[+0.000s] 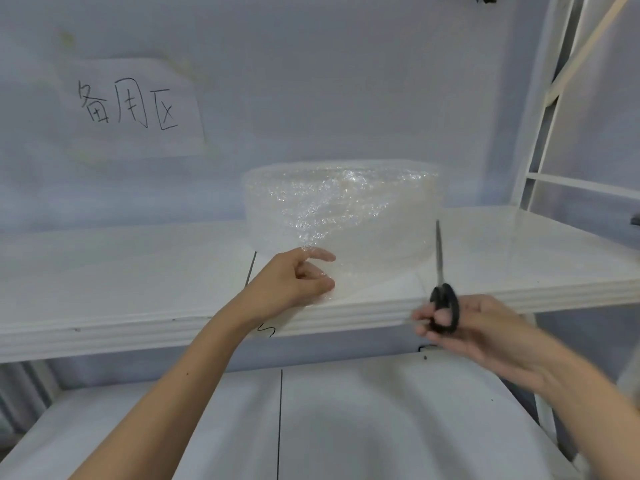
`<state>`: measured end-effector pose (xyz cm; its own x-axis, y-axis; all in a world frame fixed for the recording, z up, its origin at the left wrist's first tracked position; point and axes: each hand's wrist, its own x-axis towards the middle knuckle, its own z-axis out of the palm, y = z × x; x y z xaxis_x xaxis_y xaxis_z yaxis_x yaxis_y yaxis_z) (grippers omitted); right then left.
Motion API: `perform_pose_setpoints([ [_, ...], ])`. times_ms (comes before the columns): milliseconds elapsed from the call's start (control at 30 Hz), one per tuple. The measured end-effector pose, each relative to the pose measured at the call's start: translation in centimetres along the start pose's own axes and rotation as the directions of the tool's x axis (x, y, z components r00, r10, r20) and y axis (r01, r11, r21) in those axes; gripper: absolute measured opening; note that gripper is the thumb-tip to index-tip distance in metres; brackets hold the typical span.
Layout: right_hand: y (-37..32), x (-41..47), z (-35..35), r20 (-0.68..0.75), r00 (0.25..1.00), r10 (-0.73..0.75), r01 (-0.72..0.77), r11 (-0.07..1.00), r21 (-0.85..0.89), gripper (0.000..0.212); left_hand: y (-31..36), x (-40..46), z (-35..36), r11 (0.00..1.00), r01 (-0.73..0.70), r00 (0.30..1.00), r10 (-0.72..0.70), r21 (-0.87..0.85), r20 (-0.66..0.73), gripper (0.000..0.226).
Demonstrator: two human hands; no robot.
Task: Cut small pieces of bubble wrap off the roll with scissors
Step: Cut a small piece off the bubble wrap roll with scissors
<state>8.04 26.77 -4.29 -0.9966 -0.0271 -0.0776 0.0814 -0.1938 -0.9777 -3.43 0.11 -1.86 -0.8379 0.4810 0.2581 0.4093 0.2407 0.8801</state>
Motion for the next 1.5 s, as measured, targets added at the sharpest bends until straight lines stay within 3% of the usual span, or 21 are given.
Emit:
perform_pose_setpoints([
  [100, 3.2, -0.3, 3.7, 0.09, 0.996, 0.029, -0.039, 0.992, 0.119, 0.046, 0.1, -0.4, -0.2, 0.997, -0.017, 0.999, 0.015, 0.081, 0.029, 0.029],
  [200, 5.1, -0.3, 6.8, 0.138, 0.989, 0.06, -0.067, 0.997, 0.046, 0.009, 0.0, -1.0, -0.6, 0.995, -0.001, 0.997, -0.007, 0.103, 0.071, 0.023],
  [233, 5.5, -0.2, 7.7, 0.13, 0.99, 0.062, -0.065, 0.998, 0.019, 0.009, -0.1, -1.1, -0.7, 0.993, 0.008, 0.997, -0.016, 0.116, 0.071, 0.02],
  [367, 6.2, 0.1, 9.6, 0.134, 0.989, 0.055, -0.06, 0.998, 0.034, 0.027, -0.4, -1.3, -0.7, 0.992, 0.019, 0.999, -0.024, 0.122, 0.04, 0.007],
  [500, 6.5, -0.2, 9.5, 0.154, 0.984, 0.094, -0.099, 0.995, 0.021, 0.039, -0.6, -1.4, -0.7, 0.999, 0.024, 1.0, -0.024, 0.048, -0.002, 0.009],
  [633, 7.3, -0.2, 9.2, 0.116, 0.975, 0.187, -0.188, 0.982, -0.009, 0.05, -0.6, -1.4, -0.6, 0.991, 0.059, 0.998, -0.063, -0.117, -0.027, 0.008],
  [800, 7.4, 0.1, 9.6, 0.165, 0.964, 0.209, -0.207, 0.978, -0.028, 0.047, -0.4, -1.5, -0.6, 0.992, 0.036, 0.998, -0.042, -0.125, -0.047, 0.007],
  [1167, 6.5, 2.6, 10.1, 0.285, 0.958, 0.03, -0.031, 1.0, 0.0, 0.047, -0.7, -1.2, -0.9, 0.993, 0.032, 0.998, -0.038, -0.115, -0.044, 0.014],
  [1500, 6.2, 2.8, 10.4, 0.263, 0.965, -0.011, 0.002, 0.999, 0.032, 0.044, -0.5, -1.4, -0.6, 0.999, 0.006, 0.999, -0.008, -0.036, -0.04, 0.011],
])
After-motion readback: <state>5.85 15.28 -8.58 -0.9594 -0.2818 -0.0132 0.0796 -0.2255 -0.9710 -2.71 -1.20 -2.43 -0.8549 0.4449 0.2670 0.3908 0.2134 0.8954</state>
